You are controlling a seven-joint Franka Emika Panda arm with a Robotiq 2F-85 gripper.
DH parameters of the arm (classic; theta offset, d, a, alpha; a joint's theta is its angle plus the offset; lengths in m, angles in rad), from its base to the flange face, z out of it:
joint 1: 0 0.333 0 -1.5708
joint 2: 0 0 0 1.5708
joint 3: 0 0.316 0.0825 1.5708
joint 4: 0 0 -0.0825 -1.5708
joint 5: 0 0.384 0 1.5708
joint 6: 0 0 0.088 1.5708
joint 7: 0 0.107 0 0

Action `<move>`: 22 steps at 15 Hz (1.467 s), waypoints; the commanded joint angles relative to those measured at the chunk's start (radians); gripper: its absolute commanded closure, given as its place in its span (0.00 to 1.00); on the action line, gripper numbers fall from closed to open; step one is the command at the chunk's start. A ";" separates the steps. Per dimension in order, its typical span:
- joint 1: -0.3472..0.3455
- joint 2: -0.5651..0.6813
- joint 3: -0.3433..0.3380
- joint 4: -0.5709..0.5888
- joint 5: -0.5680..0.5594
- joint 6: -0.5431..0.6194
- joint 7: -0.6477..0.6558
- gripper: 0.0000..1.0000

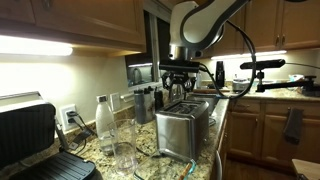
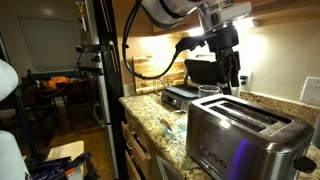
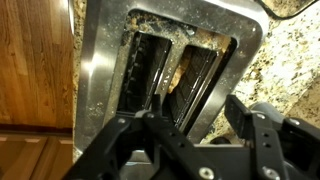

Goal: Put the two slices of bread in each of the two slots of the toaster

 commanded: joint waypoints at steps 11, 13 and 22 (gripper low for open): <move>0.042 -0.126 0.051 -0.081 0.005 -0.054 0.034 0.00; 0.046 -0.140 0.060 -0.093 0.012 -0.062 0.035 0.00; 0.066 -0.208 0.118 -0.152 0.035 -0.112 0.089 0.00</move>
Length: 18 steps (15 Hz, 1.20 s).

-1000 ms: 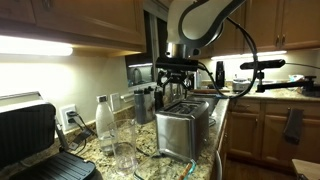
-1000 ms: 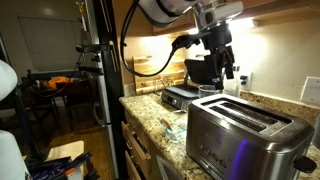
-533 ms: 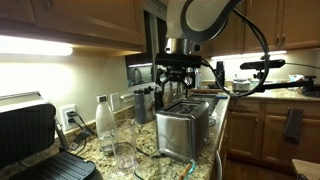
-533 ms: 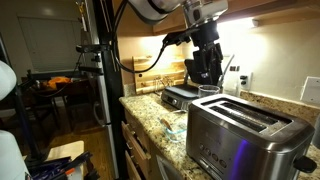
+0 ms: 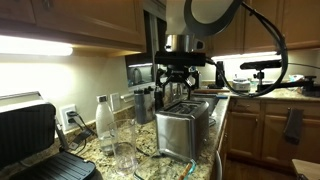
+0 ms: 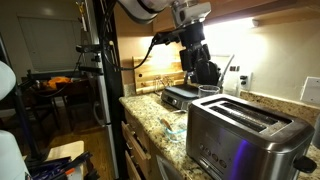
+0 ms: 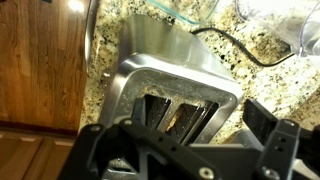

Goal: Put the two slices of bread in each of the two slots of the toaster

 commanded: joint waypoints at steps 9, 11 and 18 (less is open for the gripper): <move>0.030 -0.138 0.049 -0.115 0.064 -0.083 0.037 0.00; 0.035 -0.139 0.058 -0.120 0.072 -0.086 0.044 0.00; 0.067 -0.116 0.110 -0.180 0.124 -0.034 0.141 0.00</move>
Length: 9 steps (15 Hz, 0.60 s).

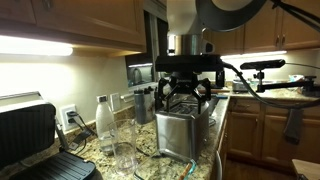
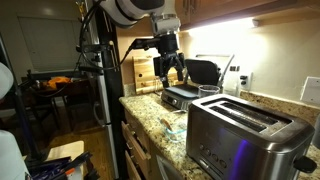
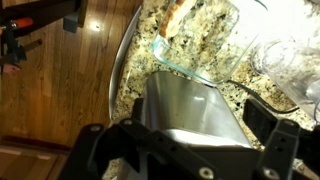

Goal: Put the two slices of bread in each of the two slots of the toaster

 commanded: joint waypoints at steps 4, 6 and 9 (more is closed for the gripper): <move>0.049 -0.021 0.048 -0.101 0.065 0.064 0.141 0.00; 0.060 -0.012 0.061 -0.117 0.076 0.084 0.173 0.00; 0.074 0.002 0.075 -0.143 0.085 0.123 0.212 0.00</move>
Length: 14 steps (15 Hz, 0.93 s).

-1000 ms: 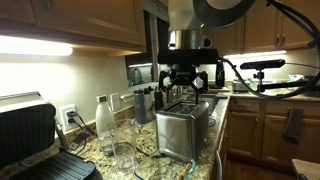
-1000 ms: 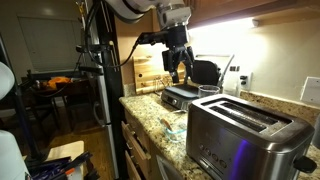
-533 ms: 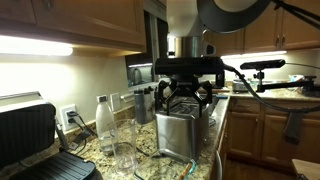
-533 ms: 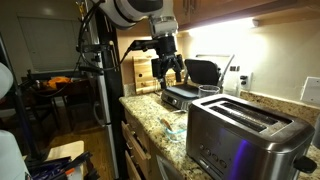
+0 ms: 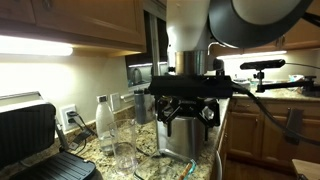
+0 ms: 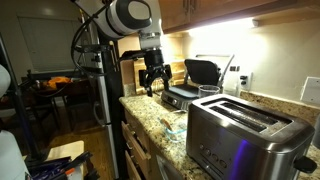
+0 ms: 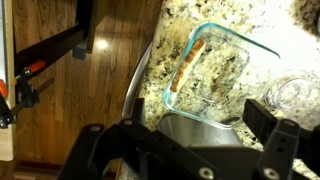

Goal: Put the two slices of bread in each of the two slots of the toaster

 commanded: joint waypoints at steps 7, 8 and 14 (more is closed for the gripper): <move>0.016 0.043 0.022 -0.073 0.002 0.132 0.109 0.00; 0.016 0.057 0.021 -0.070 0.002 0.141 0.109 0.00; 0.020 0.139 0.011 -0.062 -0.010 0.200 0.116 0.00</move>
